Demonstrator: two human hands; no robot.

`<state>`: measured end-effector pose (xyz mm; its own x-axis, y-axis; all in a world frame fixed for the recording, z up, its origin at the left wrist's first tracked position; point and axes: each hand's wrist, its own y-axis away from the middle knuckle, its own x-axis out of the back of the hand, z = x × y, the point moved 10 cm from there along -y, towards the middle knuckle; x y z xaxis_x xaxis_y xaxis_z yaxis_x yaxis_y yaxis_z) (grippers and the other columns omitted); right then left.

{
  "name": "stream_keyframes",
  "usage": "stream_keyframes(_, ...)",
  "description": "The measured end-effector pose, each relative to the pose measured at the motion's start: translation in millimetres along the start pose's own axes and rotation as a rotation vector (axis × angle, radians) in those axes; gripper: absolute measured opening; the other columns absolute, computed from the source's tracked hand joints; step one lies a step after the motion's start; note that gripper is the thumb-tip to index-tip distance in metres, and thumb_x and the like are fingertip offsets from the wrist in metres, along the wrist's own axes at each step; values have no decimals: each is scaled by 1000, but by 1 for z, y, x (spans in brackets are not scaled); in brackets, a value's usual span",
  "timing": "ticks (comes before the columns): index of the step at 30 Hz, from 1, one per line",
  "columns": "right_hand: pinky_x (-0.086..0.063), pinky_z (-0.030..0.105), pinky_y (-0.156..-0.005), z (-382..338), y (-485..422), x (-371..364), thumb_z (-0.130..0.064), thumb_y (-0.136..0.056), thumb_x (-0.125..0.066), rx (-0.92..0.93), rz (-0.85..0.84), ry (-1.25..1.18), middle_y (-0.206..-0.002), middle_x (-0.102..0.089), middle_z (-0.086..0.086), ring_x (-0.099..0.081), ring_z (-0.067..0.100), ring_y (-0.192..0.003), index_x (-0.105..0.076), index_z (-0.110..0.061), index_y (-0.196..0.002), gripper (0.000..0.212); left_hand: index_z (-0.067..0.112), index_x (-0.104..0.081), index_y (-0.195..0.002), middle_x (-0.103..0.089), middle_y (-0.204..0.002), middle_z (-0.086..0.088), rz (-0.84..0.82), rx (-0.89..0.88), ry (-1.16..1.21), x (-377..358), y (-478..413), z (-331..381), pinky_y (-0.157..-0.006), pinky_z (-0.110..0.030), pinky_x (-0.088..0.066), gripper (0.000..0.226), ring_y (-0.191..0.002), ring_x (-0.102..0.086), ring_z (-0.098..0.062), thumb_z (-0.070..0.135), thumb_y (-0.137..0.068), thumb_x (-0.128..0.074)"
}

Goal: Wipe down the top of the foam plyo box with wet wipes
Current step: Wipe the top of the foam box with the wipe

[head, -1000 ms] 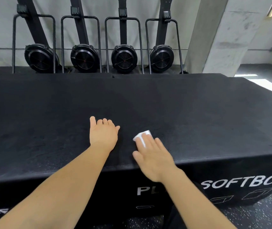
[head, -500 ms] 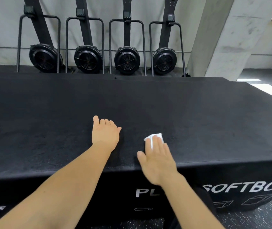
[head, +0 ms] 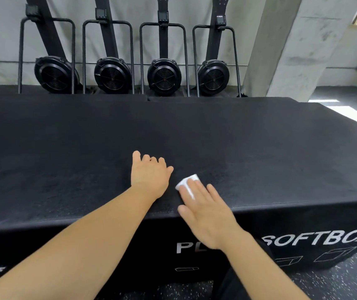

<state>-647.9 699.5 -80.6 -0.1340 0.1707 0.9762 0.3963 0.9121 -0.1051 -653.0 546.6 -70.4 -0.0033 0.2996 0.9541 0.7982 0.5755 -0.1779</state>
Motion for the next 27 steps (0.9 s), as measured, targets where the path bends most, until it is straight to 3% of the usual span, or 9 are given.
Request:
stream_keyframes(3, -22, 33, -112, 47, 11, 14, -33, -97, -19, -88, 32, 20, -135, -27, -17, -30, 7, -125, -31, -29, -133, 38, 16, -51, -109, -56, -99, 0, -43, -5, -30, -8, 2, 7, -110, -49, -14, 48, -99, -50, -25, 45, -103, -13)
stream_keyframes(7, -15, 38, -118, 84, 13, 12, -32, -104, -17, -226, -35, 48, -147, -22, -10, -25, 13, -135, -24, -23, -145, 43, 14, -51, -112, -56, -98, -1, -49, -2, -59, -8, 2, 8, -113, -49, -10, 49, -98, -51, -25, 44, -103, -13)
stream_keyframes(11, -21, 36, -114, 74, 9, 6, -38, -104, -19, -317, -33, 84, -151, -23, 3, -23, 22, -137, -23, -13, -148, 52, 14, -51, -110, -54, -94, -1, -52, 10, -86, -4, 3, 9, -112, -48, -12, 48, -89, -48, -24, 43, -104, -14)
stream_keyframes(15, -24, 31, -108, 21, 7, 5, -40, -100, -23, -210, 53, 2, -141, -30, 0, -30, 20, -124, -31, -16, -140, 47, 15, -52, -107, -52, -88, 1, -52, 21, -121, 0, 5, 11, -111, -48, -13, 46, -82, -44, -23, 42, -104, -15)
stream_keyframes(18, -1, 38, -123, -13, 9, -22, -44, -105, -17, -142, -85, -5, -164, -2, 8, 1, 24, -150, -8, -11, -157, 63, 15, -52, -105, -55, -90, 2, -54, 24, -117, 2, 5, 11, -111, -48, -13, 46, -87, -52, -22, 42, -104, -15)
stream_keyframes(19, 9, 37, -123, -16, 10, -28, -45, -106, -15, -143, -128, -13, -165, 10, 8, 14, 22, -151, 1, -12, -159, 64, 16, -53, -104, -54, -88, 2, -53, 22, -117, 3, 6, 11, -111, -48, -14, 45, -87, -53, -21, 42, -104, -16)
stream_keyframes(21, 14, 37, -122, -13, 11, -27, -44, -106, -12, -115, -155, -9, -165, 17, 5, 21, 17, -150, 6, -15, -159, 63, 16, -53, -104, -53, -86, 3, -63, 22, -115, 4, 6, 10, -110, -48, -14, 42, -87, -54, -21, 41, -104, -18)
stream_keyframes(24, -3, 41, -122, 1, 15, -10, -37, -105, -13, -18, -82, -8, -160, -10, -4, -5, 14, -149, -14, -22, -155, 53, 16, -51, -103, -56, -90, 2, -86, 37, -113, 3, 6, 7, -111, -48, -14, 45, -84, -52, -22, 43, -104, -15)
stream_keyframes(27, -25, 36, -107, 43, 27, 13, -29, -100, -22, -15, 49, 50, -139, -24, -14, -27, 12, -131, -36, -25, -135, 38, 15, -49, -105, -54, -89, 1, -103, 37, -115, 2, 6, 7, -110, -47, -15, 44, -79, -49, -22, 42, -104, -15)
